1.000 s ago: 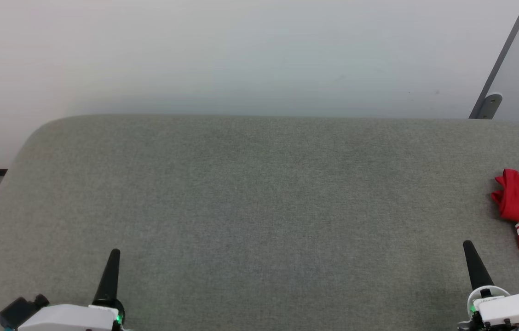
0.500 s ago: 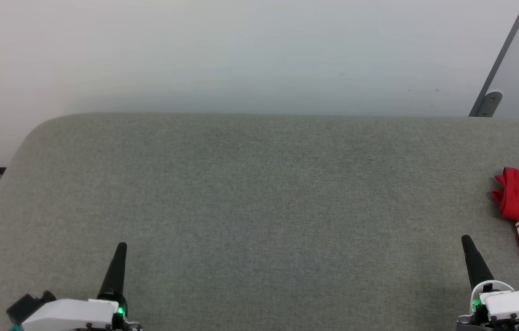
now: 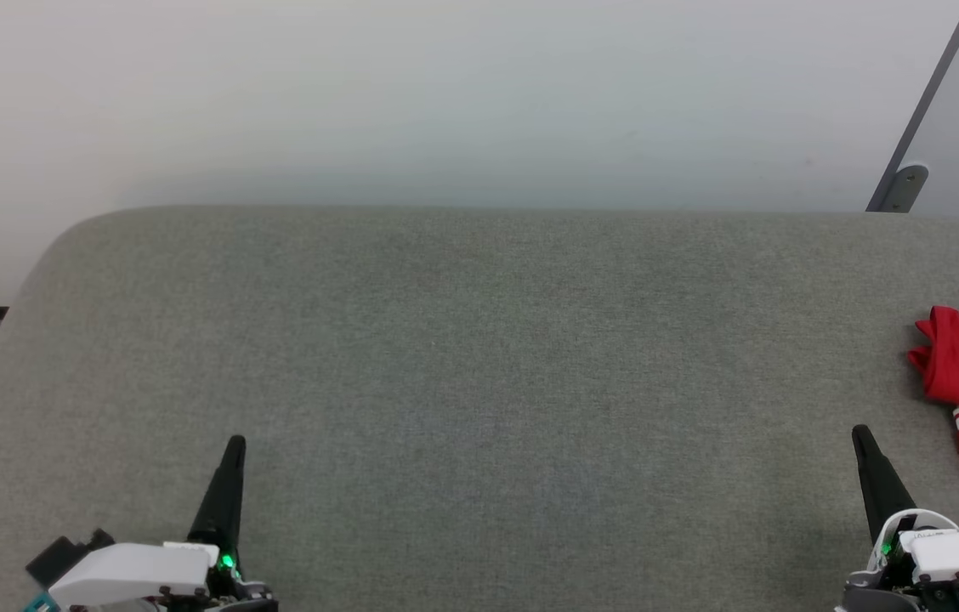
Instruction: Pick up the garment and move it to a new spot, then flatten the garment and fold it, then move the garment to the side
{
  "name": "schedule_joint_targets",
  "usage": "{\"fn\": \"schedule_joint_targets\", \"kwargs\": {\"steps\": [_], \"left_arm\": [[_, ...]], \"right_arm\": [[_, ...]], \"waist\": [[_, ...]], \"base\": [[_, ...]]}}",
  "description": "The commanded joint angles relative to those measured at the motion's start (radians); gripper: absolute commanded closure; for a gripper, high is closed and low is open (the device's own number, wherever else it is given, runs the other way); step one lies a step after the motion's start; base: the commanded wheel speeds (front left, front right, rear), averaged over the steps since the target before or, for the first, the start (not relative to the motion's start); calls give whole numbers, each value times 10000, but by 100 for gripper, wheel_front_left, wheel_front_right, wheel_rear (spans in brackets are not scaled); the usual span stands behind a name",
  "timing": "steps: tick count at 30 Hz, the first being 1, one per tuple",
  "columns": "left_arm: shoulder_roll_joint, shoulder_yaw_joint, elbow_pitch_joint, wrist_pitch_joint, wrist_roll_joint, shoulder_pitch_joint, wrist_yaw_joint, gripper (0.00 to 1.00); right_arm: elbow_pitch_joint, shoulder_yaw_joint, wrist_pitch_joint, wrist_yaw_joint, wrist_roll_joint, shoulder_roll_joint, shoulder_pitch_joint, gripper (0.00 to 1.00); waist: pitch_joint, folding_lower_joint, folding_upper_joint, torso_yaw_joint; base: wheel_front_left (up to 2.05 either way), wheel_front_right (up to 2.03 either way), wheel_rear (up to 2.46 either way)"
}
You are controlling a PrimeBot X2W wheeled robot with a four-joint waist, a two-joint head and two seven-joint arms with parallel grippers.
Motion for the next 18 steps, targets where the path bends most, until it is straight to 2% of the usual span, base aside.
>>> {"fn": "schedule_joint_targets", "kwargs": {"steps": [1,18], "left_arm": [[-5,46,-19,47,-149,-148,-47,100],[-253,89,9,370,-1121,-320,-55,100]], "right_arm": [[-52,-38,37,-11,282,23,-141,100],[-35,-106,366,-12,1512,88,-278,100]], "waist": [[5,0,-1,-1],[82,0,-1,-22]], "base": [[0,0,0],[0,0,0]]}}
